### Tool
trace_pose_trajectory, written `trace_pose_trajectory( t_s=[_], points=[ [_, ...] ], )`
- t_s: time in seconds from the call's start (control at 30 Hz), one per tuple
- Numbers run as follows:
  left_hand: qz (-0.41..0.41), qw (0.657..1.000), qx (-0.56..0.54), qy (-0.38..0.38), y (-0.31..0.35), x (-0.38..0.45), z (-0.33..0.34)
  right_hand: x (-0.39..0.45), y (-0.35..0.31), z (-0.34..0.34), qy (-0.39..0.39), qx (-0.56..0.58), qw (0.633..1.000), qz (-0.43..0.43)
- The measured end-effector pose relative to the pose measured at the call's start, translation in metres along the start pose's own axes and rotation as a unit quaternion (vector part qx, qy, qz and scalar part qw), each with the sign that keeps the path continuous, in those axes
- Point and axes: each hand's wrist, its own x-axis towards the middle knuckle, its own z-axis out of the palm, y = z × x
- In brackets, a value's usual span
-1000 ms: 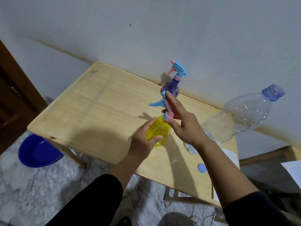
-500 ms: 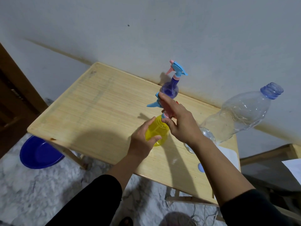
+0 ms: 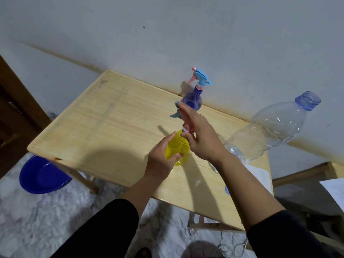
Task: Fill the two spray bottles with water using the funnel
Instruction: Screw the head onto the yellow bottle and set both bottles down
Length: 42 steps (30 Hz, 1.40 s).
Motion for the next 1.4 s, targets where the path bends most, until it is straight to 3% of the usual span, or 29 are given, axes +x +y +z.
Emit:
trace_pose_trajectory(
  t_s=[0.2,0.33,0.53,0.7,0.83,1.07,1.3,1.4],
  points=[
    [0.004,1.0,-0.004,-0.002,0.001,0.0,0.0,-0.001,0.007,-0.006,-0.01,-0.003,0.999,-0.037],
    [0.002,1.0,-0.007,0.0,0.001,-0.001,0.0,-0.002,0.01,-0.007,-0.039,0.035,0.999,-0.006],
    [0.002,1.0,0.002,0.003,0.002,-0.001,0.0,-0.001,0.008,-0.007,-0.007,0.029,1.0,-0.005],
    [0.001,1.0,0.003,0.01,0.001,0.0,0.001,0.0,0.011,-0.01,-0.046,0.051,0.998,-0.001],
    [0.0,1.0,0.008,0.012,0.001,0.0,0.001,-0.003,0.007,-0.001,-0.019,0.084,0.996,0.012],
    [0.007,1.0,0.015,0.017,-0.001,0.0,0.001,-0.001,0.012,-0.01,-0.069,0.046,0.997,-0.001],
    [0.006,1.0,0.009,0.014,0.002,0.001,0.0,0.0,0.013,-0.005,-0.02,0.021,1.0,-0.005],
    [0.01,1.0,0.015,0.016,0.002,0.001,0.001,0.0,0.015,-0.008,-0.034,0.01,0.999,-0.013]
  ],
)
